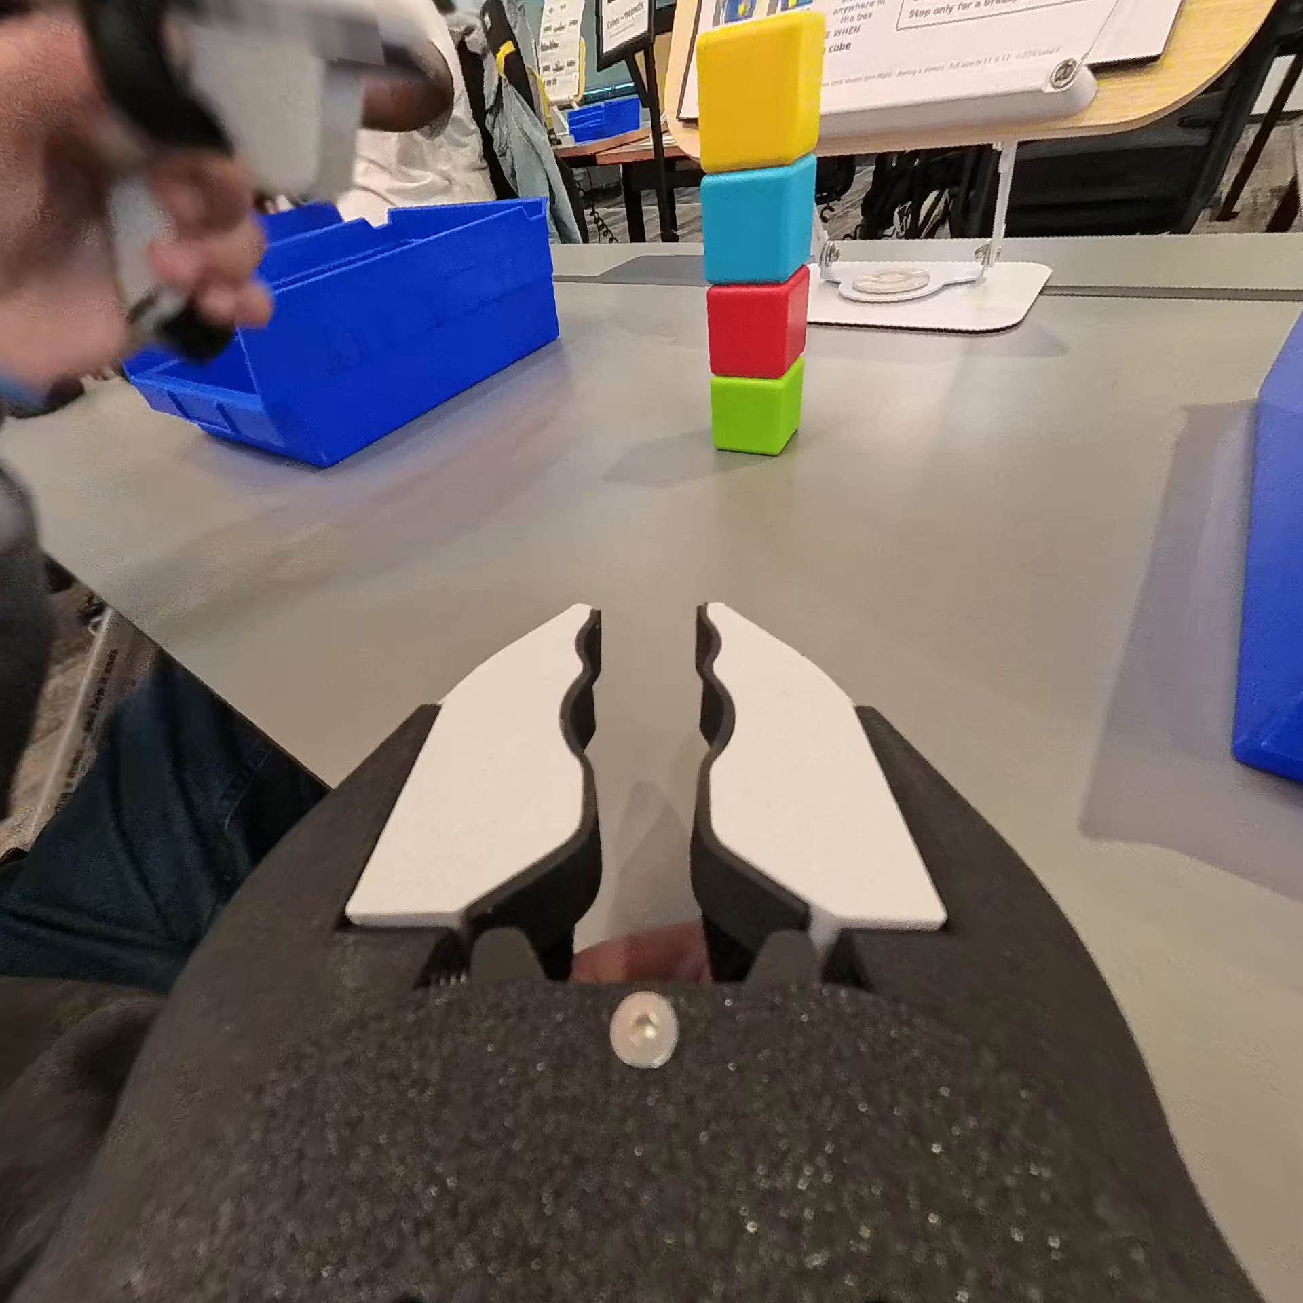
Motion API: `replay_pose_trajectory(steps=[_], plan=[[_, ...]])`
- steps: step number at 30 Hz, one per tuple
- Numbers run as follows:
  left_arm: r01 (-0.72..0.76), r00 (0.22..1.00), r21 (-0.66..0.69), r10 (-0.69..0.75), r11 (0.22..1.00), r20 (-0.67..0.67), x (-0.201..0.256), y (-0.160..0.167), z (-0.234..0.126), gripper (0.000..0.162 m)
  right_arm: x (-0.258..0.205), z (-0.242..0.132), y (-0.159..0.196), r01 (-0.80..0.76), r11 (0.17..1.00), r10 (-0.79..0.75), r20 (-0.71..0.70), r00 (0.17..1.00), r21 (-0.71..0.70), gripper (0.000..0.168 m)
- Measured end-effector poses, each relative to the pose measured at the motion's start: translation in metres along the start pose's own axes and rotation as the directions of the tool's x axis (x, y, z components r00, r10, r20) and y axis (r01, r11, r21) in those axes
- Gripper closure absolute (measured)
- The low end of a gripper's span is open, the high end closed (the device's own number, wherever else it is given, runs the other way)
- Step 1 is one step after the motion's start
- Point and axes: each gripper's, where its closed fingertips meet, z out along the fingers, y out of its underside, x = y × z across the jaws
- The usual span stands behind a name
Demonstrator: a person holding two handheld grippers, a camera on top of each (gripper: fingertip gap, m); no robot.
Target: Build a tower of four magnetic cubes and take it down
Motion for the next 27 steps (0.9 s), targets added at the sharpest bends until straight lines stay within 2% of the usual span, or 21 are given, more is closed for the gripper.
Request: replay_pose_trajectory(steps=[3,5,8,11,14,18,23,25,27], plan=[[0.093,0.987,0.035,-0.097,0.995,0.129,0.01,0.061,-0.04,0.093,0.003,0.0,-0.001,0.001,1.0,-0.001,-0.018,1.0,0.006,0.142],[0.156,0.974,0.08,-0.167,0.985,0.153,0.026,0.092,-0.061,0.094,0.003,-0.001,-0.001,0.006,1.0,-0.006,-0.023,1.0,0.007,0.141],[0.099,0.971,0.136,-0.125,0.986,0.202,0.044,0.117,-0.079,0.099,0.003,0.0,-0.001,0.013,1.0,-0.012,-0.026,1.0,0.004,0.141],[0.028,0.995,0.105,-0.039,0.994,0.097,0.065,0.115,-0.071,0.096,0.0,0.002,0.0,0.021,1.0,-0.021,-0.022,1.0,0.0,0.141],[-0.059,0.994,0.052,0.054,0.997,0.098,0.064,0.129,-0.061,0.097,-0.002,0.004,0.001,0.043,0.999,-0.043,-0.024,0.999,-0.008,0.142],[-0.043,0.997,0.084,0.038,0.995,0.064,0.068,0.124,-0.062,0.096,-0.003,0.006,0.003,0.051,0.998,-0.052,-0.02,0.998,-0.021,0.142],[-0.001,0.999,0.062,-0.002,0.998,0.051,0.064,0.129,-0.059,0.094,-0.004,0.006,0.003,0.045,0.999,-0.045,-0.016,0.999,-0.017,0.142],[0.003,0.999,0.101,-0.007,0.995,0.032,0.06,0.118,-0.057,0.095,-0.003,0.006,0.004,0.039,0.999,-0.04,-0.016,0.999,-0.021,0.142],[-0.052,0.999,0.164,0.051,0.985,0.009,0.052,0.092,-0.048,0.093,-0.003,0.006,0.004,0.039,0.999,-0.039,-0.014,0.999,-0.023,0.142]])
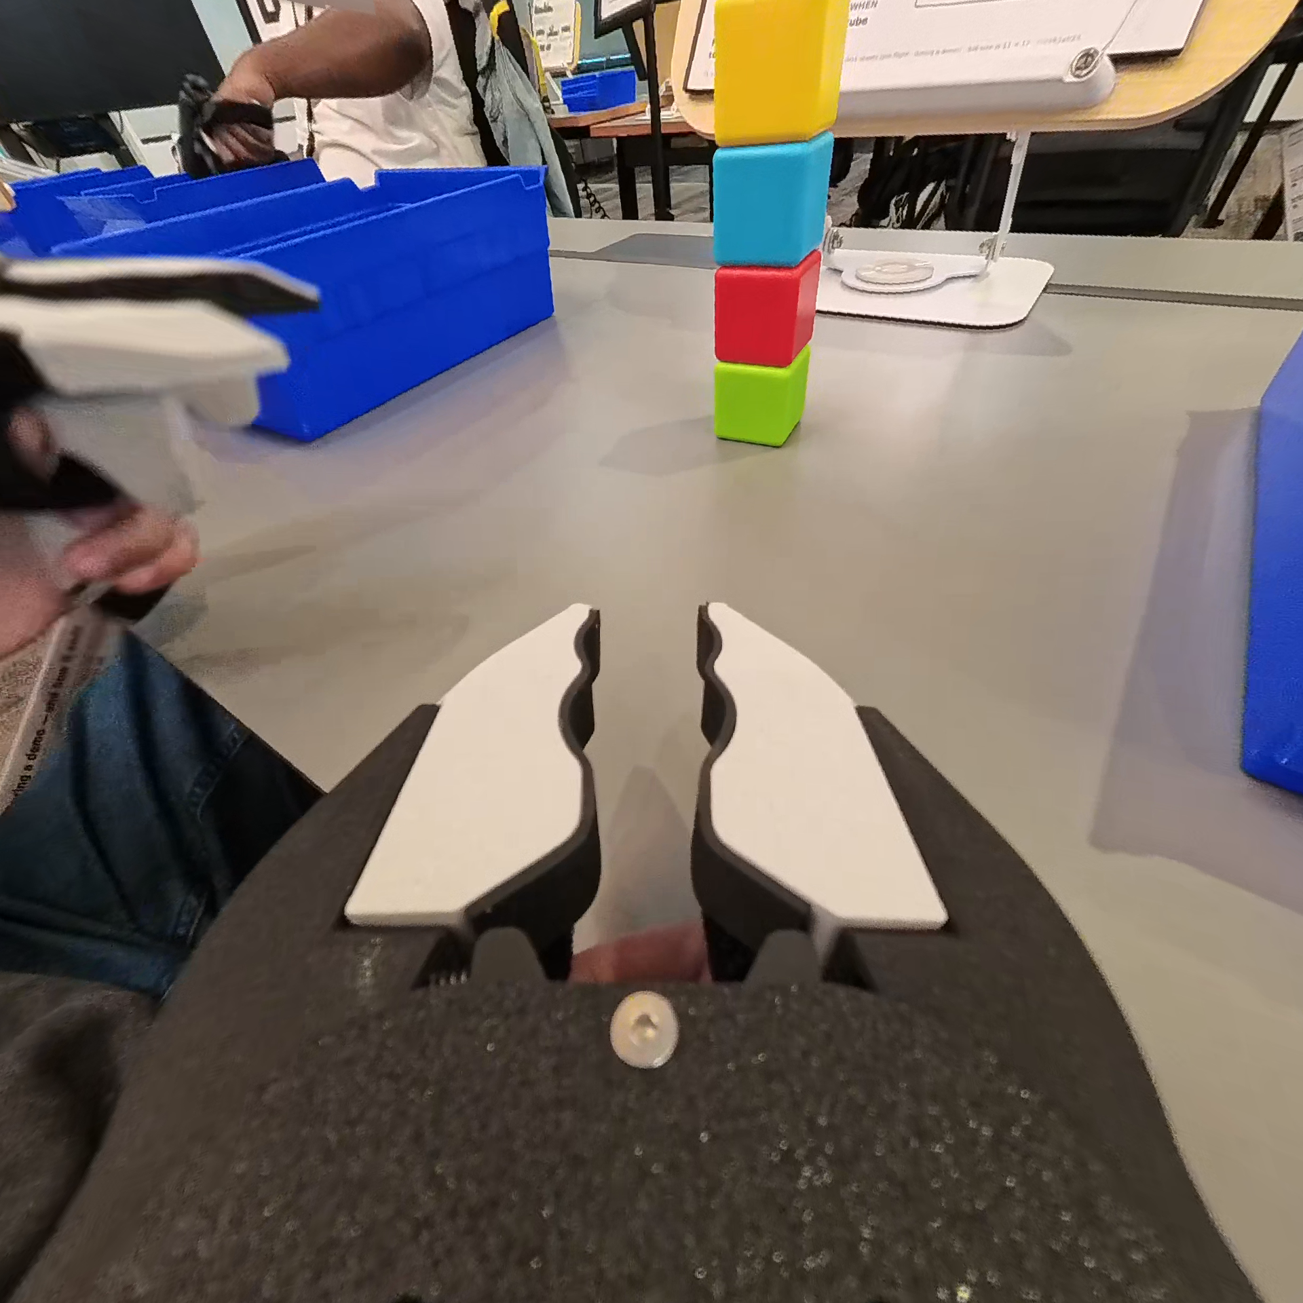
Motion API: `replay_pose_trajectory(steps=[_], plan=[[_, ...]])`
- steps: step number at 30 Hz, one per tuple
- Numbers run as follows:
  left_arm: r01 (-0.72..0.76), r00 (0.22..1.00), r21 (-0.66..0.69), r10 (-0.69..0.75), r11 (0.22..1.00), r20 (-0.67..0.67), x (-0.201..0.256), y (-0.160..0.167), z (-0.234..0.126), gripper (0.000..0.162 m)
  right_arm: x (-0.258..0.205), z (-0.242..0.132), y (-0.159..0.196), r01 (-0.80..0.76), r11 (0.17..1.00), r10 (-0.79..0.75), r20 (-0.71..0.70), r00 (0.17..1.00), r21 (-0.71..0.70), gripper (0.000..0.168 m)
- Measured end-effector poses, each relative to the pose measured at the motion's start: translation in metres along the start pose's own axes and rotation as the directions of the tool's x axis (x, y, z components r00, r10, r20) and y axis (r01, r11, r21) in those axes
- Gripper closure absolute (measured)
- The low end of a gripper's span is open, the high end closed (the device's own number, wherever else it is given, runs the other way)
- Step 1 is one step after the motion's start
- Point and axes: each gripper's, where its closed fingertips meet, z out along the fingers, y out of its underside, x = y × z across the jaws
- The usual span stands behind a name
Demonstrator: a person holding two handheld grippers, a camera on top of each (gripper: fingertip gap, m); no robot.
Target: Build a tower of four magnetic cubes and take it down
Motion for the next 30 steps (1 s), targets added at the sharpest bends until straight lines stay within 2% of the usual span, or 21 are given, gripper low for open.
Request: replay_pose_trajectory(steps=[1,3,6,10,12,14,17,20,26,28,30], plan=[[-0.002,0.999,0.032,0.003,0.999,-0.038,-0.003,-0.013,0.01,0.094,0.0,-0.001,-0.001,0.001,1.0,-0.001,-0.001,1.0,0.006,0.142],[0.05,0.977,0.106,-0.027,0.993,-0.21,-0.001,-0.04,0.034,0.1,-0.001,-0.001,-0.001,-0.001,1.0,0.001,0.004,1.0,0.009,0.142],[0.081,0.919,0.143,-0.018,0.986,-0.394,-0.01,-0.061,0.084,0.088,-0.001,-0.002,-0.002,-0.001,1.0,0.001,0.004,1.0,0.011,0.142],[0.018,0.922,-0.001,-0.017,1.0,-0.386,-0.056,-0.04,0.16,0.088,0.001,-0.003,-0.002,0.003,1.0,-0.003,-0.002,1.0,0.012,0.142],[0.054,0.907,0.016,-0.042,0.998,-0.418,-0.068,-0.041,0.179,0.088,0.003,-0.004,-0.003,0.001,1.0,-0.001,-0.006,1.0,0.015,0.143],[0.084,0.862,0.064,-0.041,0.994,-0.505,-0.064,-0.046,0.187,0.088,0.002,-0.004,-0.003,-0.007,1.0,0.007,0.001,1.0,0.014,0.142],[-0.029,0.833,0.074,0.065,0.997,-0.55,-0.057,-0.038,0.2,0.091,0.001,-0.004,-0.002,-0.004,1.0,0.004,0.008,1.0,0.01,0.142],[-0.107,0.784,0.071,0.129,0.992,-0.608,-0.045,-0.029,0.205,0.113,-0.001,-0.004,-0.001,0.0,1.0,0.0,0.016,1.0,0.008,0.142],[-0.133,0.707,0.081,0.152,0.988,-0.691,-0.033,-0.027,0.201,0.113,-0.002,-0.004,-0.003,0.007,1.0,-0.008,0.023,1.0,0.014,0.142],[-0.163,0.679,0.076,0.168,0.984,-0.715,-0.029,-0.026,0.199,0.113,-0.006,-0.003,-0.016,-0.017,0.998,0.014,0.063,0.998,0.055,0.142],[-0.121,0.641,0.075,0.136,0.99,-0.756,-0.021,-0.025,0.193,0.113,-0.01,0.003,-0.035,-0.044,0.996,0.033,0.138,0.99,0.081,0.143]])
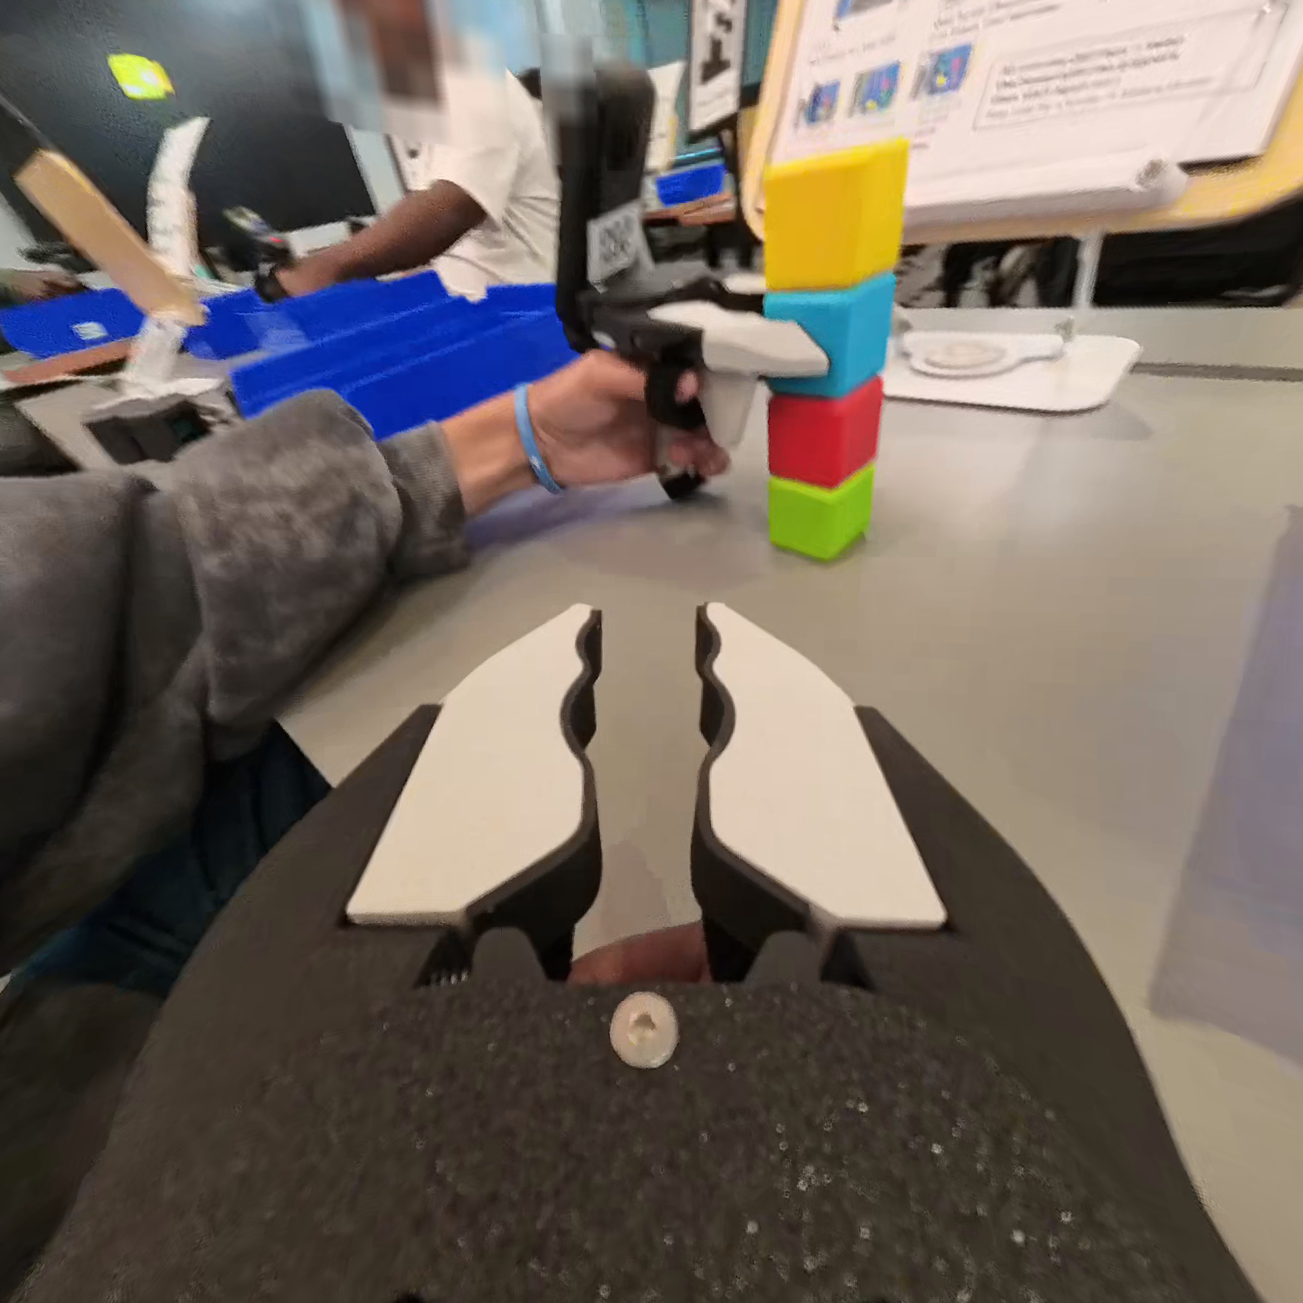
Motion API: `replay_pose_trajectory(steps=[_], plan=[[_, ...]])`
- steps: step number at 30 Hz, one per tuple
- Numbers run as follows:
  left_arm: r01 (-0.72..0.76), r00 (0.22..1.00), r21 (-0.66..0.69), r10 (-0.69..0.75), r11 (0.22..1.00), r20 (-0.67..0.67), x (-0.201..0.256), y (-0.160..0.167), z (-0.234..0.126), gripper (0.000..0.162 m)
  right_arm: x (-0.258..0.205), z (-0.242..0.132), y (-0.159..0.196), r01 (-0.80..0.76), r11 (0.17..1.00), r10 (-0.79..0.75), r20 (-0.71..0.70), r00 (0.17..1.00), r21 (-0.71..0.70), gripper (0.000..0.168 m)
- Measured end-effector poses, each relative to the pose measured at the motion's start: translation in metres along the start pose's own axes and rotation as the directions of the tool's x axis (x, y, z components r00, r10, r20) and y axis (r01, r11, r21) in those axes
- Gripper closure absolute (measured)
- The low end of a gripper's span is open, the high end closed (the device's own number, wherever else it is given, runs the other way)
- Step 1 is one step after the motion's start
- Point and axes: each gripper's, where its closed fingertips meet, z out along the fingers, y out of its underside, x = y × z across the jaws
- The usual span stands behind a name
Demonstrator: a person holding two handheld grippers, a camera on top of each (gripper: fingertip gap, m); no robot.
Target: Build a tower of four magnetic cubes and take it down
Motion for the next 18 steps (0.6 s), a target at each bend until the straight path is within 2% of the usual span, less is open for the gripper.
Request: replay_pose_trajectory(steps=[1,6,8,10,15,18], plan=[[0.006,1.0,0.002,-0.006,1.0,-0.025,0.004,0.0,0.0,0.113,0.0,0.007,-0.01,0.014,1.0,-0.014,0.029,0.999,-0.002,0.141],[0.01,0.996,0.006,-0.01,1.0,-0.084,0.014,0.0,-0.001,0.113,0.023,0.067,-0.065,0.133,0.991,-0.131,0.128,0.983,-0.005,0.104],[0.009,0.995,0.005,-0.008,1.0,-0.103,0.018,0.0,-0.003,0.113,0.042,0.094,-0.085,0.206,0.978,-0.207,0.106,0.972,0.022,0.1],[0.008,0.992,0.006,-0.007,1.0,-0.128,0.023,0.0,-0.005,0.113,0.053,0.119,-0.088,0.223,0.975,-0.221,0.137,0.966,-0.004,0.097],[0.005,0.986,0.011,-0.004,1.0,-0.166,0.03,0.0,-0.006,0.113,0.052,0.15,-0.084,0.211,0.977,-0.202,0.243,0.949,-0.011,0.096],[0.005,0.986,0.011,-0.003,1.0,-0.169,0.031,0.0,-0.006,0.113,0.054,0.153,-0.091,0.18,0.983,-0.186,0.25,0.95,0.044,0.113]])
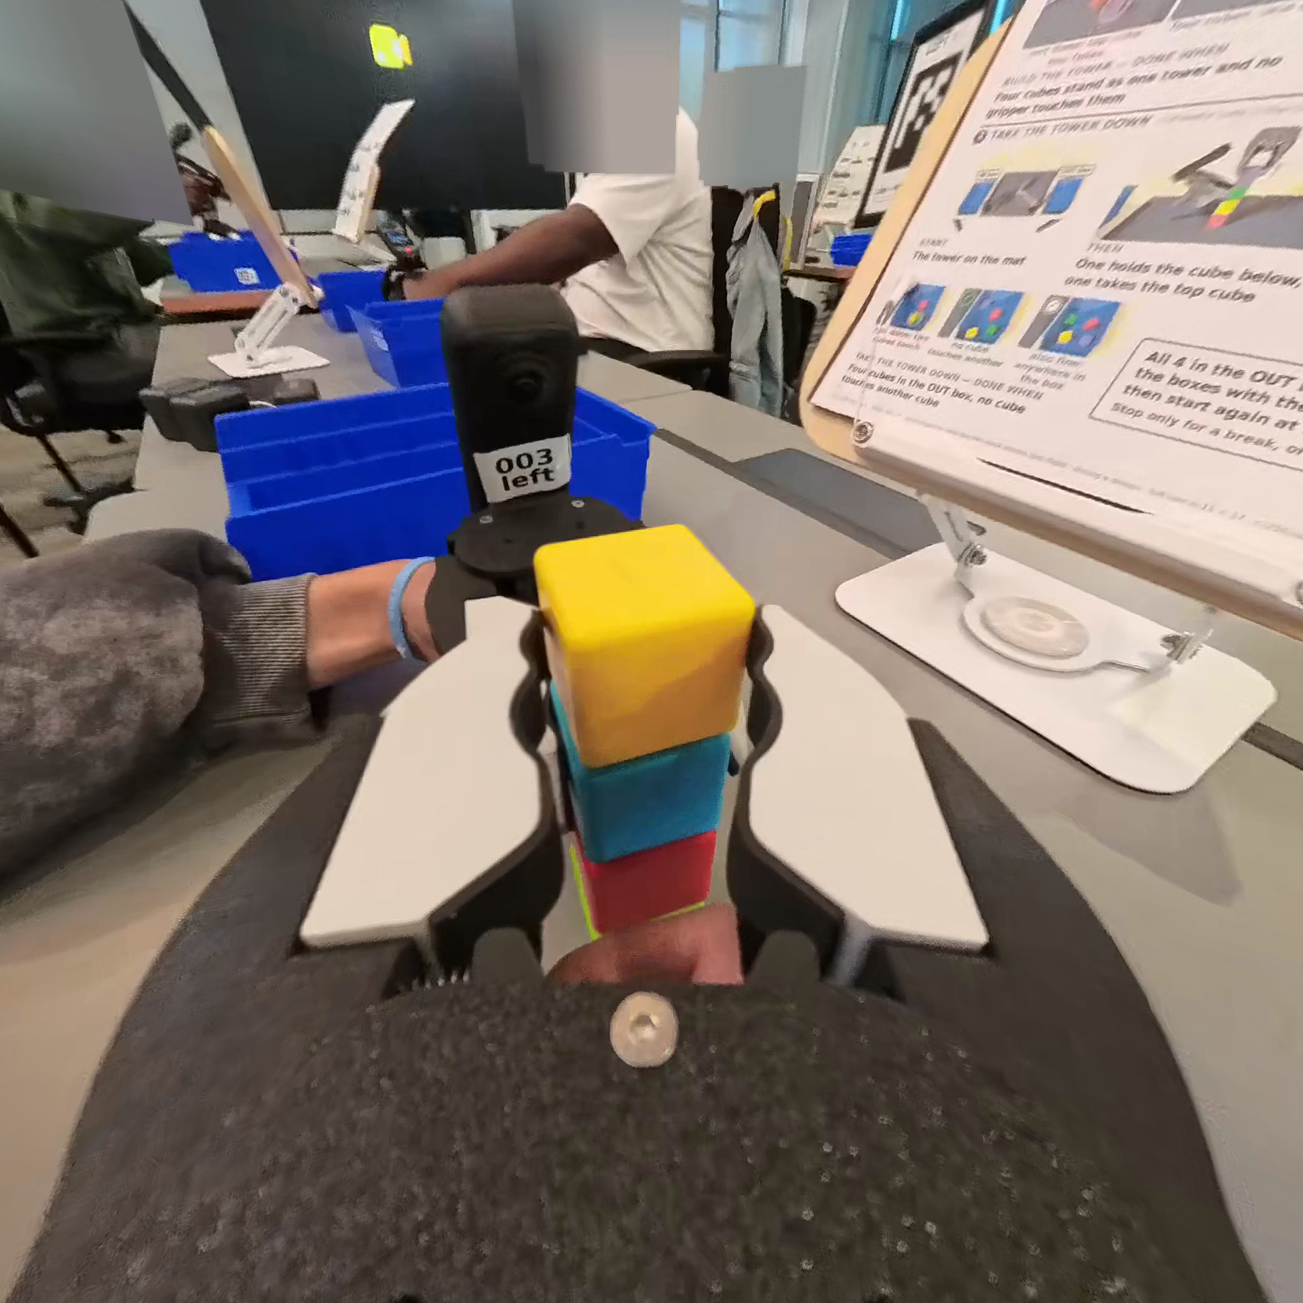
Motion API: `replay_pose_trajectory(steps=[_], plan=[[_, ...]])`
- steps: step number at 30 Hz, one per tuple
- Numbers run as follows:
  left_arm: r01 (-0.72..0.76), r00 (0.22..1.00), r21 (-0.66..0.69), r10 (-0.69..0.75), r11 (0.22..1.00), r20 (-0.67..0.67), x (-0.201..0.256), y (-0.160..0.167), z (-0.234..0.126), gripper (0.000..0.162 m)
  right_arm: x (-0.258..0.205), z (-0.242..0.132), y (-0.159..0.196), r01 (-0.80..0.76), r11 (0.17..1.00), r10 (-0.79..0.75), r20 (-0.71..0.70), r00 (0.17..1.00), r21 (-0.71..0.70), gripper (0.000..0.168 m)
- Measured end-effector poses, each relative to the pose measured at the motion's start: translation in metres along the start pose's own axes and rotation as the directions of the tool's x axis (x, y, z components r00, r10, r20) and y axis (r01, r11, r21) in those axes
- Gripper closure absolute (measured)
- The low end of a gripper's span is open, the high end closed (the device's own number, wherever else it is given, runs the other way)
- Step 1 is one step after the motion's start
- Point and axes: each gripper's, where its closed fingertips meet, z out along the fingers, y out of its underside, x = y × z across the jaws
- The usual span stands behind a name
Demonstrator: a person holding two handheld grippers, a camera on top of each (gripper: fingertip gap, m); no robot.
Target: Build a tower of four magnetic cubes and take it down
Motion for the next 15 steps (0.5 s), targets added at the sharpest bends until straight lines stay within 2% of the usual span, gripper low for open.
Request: replay_pose_trajectory(steps=[9,13,15], plan=[[0.002,1.0,-0.001,-0.002,1.0,-0.005,0.002,0.0,0.001,0.113,-0.001,-0.003,-0.002,-0.04,0.999,0.04,0.035,0.999,0.013,0.115],[-0.002,1.0,-0.002,0.002,1.0,-0.004,0.003,0.0,0.002,0.113,0.011,-0.029,-0.054,-0.14,0.967,0.138,0.027,0.99,0.214,0.115],[0.003,1.0,0.0,-0.003,1.0,0.006,0.001,0.0,0.002,0.113,0.016,-0.05,-0.084,-0.077,0.967,0.093,-0.056,0.994,0.243,0.115]])
